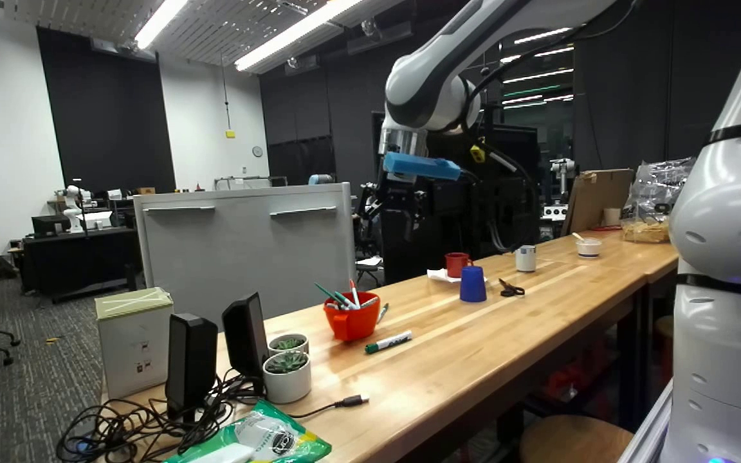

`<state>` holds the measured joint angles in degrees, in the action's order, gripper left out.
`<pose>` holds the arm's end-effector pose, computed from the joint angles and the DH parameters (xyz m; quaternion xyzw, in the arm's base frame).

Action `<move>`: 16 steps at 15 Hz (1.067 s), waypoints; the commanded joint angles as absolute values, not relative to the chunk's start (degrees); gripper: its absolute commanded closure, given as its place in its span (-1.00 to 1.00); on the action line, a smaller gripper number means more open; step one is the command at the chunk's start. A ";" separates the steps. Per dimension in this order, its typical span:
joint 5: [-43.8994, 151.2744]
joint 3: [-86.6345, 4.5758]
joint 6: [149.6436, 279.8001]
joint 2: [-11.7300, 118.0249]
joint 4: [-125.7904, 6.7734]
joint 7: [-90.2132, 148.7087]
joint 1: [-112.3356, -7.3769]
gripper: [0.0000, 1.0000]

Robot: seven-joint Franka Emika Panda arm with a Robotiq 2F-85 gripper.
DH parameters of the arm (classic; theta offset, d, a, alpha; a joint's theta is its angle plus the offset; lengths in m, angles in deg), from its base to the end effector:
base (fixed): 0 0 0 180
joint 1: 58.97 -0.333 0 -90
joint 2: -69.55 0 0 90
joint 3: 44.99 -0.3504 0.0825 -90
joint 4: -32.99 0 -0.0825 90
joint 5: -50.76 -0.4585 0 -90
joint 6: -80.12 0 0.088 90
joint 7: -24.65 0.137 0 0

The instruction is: Put one marker in the left red cup

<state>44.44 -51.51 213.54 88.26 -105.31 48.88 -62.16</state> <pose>0.5155 0.0927 0.4237 -0.9797 0.1587 -0.1071 0.0597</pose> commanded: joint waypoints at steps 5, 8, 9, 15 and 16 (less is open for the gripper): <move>46.87 -50.12 200.38 93.05 -104.93 41.71 -60.67 -1.00; 49.71 -49.75 197.59 93.91 -104.63 36.73 -60.90 -1.00; 50.82 -49.77 196.69 94.21 -104.57 35.14 -61.02 -1.00; 50.73 -46.93 193.10 98.49 -106.66 22.84 -62.12 -1.00; 51.59 -48.41 194.64 94.94 -104.91 26.83 -61.35 -1.00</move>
<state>51.53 -48.49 194.76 94.99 -105.02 26.73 -61.23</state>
